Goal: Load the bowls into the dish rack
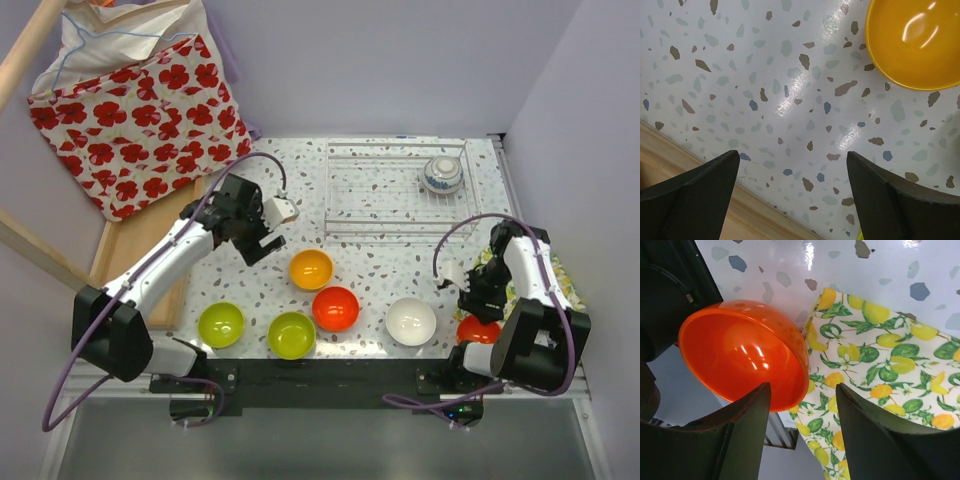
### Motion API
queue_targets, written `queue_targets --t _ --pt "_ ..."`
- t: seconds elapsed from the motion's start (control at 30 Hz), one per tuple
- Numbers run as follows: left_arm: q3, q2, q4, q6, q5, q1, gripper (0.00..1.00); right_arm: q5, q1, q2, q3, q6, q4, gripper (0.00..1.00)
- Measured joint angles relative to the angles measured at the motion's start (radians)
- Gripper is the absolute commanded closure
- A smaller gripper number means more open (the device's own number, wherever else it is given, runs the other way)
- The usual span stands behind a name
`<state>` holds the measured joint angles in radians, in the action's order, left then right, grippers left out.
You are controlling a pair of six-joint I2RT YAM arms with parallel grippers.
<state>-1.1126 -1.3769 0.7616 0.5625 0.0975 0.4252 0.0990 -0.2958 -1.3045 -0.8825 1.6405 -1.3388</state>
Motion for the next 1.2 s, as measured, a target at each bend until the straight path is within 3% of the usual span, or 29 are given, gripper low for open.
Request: queue_targets --t 0.23,0.33,0.43,0.47,0.6,0.9,1.2 --pt "-0.008 -0.01 0.002 0.004 -0.008 0.0 0.07 0.0 0.0 -0.032 0.024 -0.002 0.0 0.45" --pt "-0.009 -0.016 0.002 0.004 -0.008 0.0 0.06 0.0 0.0 -0.045 0.035 -0.01 0.0 0.55" --pt "-0.01 -0.022 0.002 0.004 -0.008 0.0 0.07 0.001 0.0 -0.053 0.042 -0.023 0.01 0.72" --pt "-0.01 -0.024 0.002 0.004 -0.008 0.0 0.07 0.001 0.0 -0.054 0.042 -0.029 0.019 0.84" --pt "-0.01 -0.03 0.002 0.004 -0.008 0.0 0.07 0.002 0.0 -0.064 0.041 -0.055 0.05 0.98" --pt "-0.012 -0.031 -0.013 0.003 -0.008 0.0 0.07 0.069 0.001 -0.061 -0.087 -0.086 0.062 1.0" --pt "0.0 -0.017 -0.02 0.003 -0.008 -0.001 0.06 0.179 0.064 -0.14 -0.235 -0.265 0.205 1.0"
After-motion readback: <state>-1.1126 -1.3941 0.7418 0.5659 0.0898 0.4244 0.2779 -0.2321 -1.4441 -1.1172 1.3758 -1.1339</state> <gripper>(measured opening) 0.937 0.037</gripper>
